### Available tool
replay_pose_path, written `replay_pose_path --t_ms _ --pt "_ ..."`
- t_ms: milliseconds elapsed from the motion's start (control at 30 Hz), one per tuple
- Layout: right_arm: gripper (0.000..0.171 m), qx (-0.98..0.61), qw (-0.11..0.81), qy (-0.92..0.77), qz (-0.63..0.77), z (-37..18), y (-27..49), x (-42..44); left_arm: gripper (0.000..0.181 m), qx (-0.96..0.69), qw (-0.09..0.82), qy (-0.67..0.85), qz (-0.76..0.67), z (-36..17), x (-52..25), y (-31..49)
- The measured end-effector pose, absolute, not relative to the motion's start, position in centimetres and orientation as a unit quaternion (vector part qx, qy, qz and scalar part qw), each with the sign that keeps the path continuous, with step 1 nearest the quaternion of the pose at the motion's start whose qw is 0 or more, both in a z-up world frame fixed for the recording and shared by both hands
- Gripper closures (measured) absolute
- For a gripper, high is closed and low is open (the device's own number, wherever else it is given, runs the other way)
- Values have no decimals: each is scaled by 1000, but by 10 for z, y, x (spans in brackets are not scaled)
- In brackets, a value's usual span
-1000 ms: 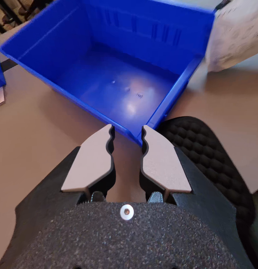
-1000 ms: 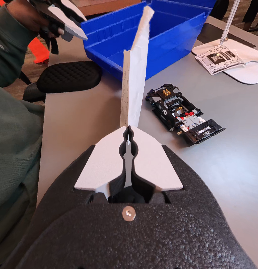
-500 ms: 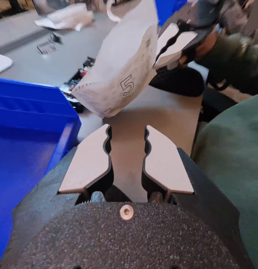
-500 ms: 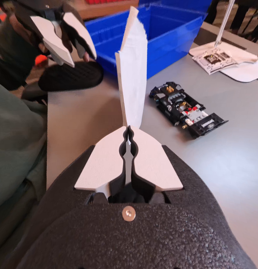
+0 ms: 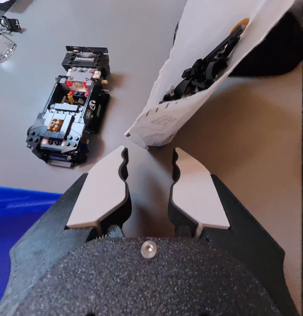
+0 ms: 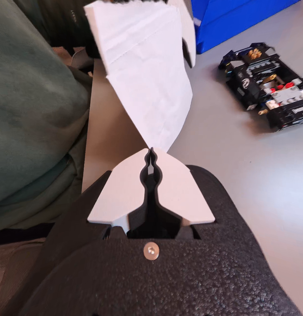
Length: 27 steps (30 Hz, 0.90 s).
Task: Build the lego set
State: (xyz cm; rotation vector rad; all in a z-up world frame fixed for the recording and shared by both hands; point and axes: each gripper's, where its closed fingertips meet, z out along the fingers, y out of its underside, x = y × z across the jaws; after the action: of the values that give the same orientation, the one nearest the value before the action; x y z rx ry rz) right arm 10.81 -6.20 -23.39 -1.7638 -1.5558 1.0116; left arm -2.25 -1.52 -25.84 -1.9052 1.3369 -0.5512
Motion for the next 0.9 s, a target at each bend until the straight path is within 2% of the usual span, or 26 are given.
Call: replay_pose_path --t_ms 67,133,233,567,900 --pt "170 -658 270 -587 387 -239 -65 111 139 -729 372 539 -200 -261 -17 -13" --pt "171 -656 263 -588 393 -239 -66 112 154 -709 380 561 -197 -259 -10 -16" --pt "171 -659 273 -588 382 -239 -63 113 164 -674 408 592 -173 -254 -7 -22" --pt "171 -628 369 -559 397 -206 -60 91 169 -600 535 565 -186 -194 -37 -57" --pt "169 -595 398 -589 375 -194 -59 38 171 -601 564 517 -231 -157 -85 -80"
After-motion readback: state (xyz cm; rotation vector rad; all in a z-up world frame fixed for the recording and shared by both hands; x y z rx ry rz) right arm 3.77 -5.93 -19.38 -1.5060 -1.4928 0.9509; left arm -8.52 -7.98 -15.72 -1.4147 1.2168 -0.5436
